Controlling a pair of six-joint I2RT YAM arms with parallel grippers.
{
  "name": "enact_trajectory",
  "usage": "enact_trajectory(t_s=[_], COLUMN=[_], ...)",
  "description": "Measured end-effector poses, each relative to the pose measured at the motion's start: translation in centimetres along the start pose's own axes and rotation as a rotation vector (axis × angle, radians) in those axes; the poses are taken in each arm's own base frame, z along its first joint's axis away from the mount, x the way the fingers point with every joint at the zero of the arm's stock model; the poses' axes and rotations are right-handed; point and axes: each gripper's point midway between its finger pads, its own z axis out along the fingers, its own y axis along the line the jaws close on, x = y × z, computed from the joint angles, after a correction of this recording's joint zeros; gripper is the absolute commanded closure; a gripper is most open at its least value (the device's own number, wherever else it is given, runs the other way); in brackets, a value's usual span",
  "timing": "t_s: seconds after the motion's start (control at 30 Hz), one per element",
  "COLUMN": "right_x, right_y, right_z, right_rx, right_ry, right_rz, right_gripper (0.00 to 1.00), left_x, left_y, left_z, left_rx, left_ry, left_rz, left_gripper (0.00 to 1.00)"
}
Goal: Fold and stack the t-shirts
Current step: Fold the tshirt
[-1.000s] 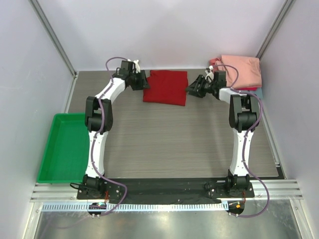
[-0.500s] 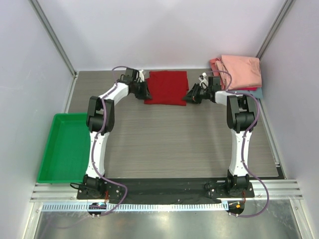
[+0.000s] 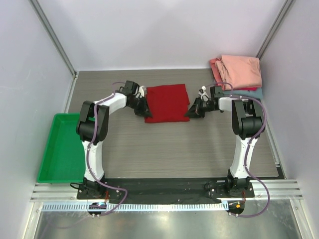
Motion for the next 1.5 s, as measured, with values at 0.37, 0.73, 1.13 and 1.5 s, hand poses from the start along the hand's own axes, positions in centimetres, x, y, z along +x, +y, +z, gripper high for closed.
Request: enact_trajectory(t_s=[0.37,0.73,1.13,1.5], right_x=[0.0,-12.7,-17.7,-19.0], right_y=[4.0,5.2,-0.7,-0.8], right_z=[-4.1,-3.6,0.5,1.8], right_rx=[0.037,0.12,0.191,0.145], right_ry=[-0.008,-0.186,-0.203,-0.224], right_rz=[-0.156,-0.467,-0.514,-0.517], right_gripper=[0.59,0.56,0.5,0.48], left_x=[0.3,-11.8,-13.7,-15.1], left_y=[-4.0,-0.5,4.9,4.7], left_z=[-5.8,-8.1,-0.7,-1.4], left_rx=[-0.003,-0.085,-0.149,-0.165], left_ry=[-0.062,-0.305,-0.245,-0.293], left_rz=[0.038,0.155,0.176,0.183], left_gripper=[0.54,0.58,0.56,0.53])
